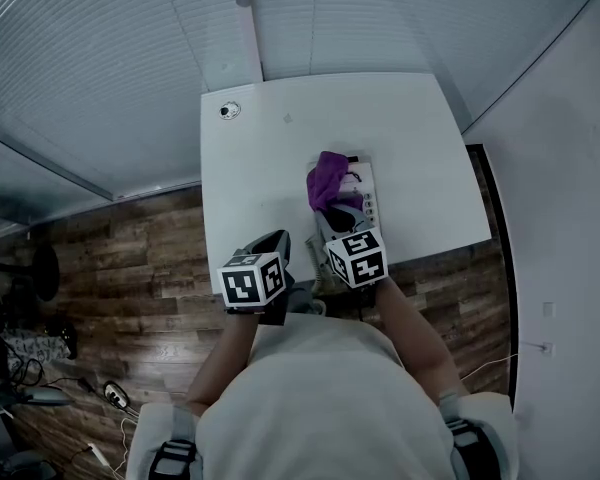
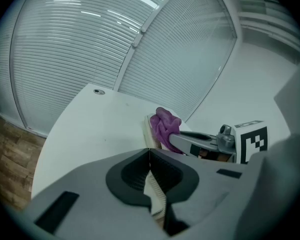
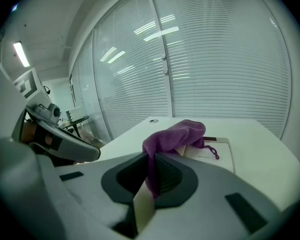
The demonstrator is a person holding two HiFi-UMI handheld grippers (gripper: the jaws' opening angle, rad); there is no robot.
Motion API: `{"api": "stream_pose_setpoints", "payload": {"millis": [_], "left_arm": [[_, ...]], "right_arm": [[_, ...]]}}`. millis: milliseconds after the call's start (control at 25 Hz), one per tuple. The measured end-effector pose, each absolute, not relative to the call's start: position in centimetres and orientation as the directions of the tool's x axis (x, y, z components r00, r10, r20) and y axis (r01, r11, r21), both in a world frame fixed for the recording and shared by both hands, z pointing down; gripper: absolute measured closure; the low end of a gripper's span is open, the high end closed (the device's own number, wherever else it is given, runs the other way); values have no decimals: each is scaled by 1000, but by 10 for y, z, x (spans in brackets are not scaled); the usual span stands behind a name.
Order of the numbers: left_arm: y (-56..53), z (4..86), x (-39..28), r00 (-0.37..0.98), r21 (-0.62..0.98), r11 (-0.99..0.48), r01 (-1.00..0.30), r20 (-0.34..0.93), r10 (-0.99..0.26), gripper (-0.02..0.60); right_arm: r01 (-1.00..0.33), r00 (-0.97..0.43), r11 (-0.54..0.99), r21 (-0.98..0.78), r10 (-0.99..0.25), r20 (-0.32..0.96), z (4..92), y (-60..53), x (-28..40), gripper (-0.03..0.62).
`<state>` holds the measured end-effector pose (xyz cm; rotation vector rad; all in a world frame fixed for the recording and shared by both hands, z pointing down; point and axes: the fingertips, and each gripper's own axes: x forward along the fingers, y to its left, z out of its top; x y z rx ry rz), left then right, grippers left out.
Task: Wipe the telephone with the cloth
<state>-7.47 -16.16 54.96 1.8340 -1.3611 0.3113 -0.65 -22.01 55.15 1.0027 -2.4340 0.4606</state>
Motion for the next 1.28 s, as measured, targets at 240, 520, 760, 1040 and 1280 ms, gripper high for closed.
{"api": "stream_pose_setpoints", "payload": {"millis": [240, 520, 760, 1040, 1280], "left_arm": [[-153, 551, -71, 387, 457, -87, -885, 620, -682, 560], [-143, 551, -66, 388, 457, -89, -885, 619, -683, 560], [-139, 552, -64, 391, 461, -87, -883, 620, -680, 560], [-132, 554, -60, 395, 464, -91, -881, 616, -682, 561], [-128, 554, -57, 392, 461, -90, -883, 618, -682, 560]], "right_arm": [[-728, -626, 671, -140, -567, 536, 556, -208, -2, 551], [-727, -628, 671, -146, -563, 537, 559, -193, 3, 551], [-726, -626, 671, -148, -558, 544, 563, -184, 4, 551], [-724, -628, 671, -158, -549, 551, 570, -170, 7, 551], [-718, -632, 675, -169, -530, 566, 578, -157, 10, 551]]}}
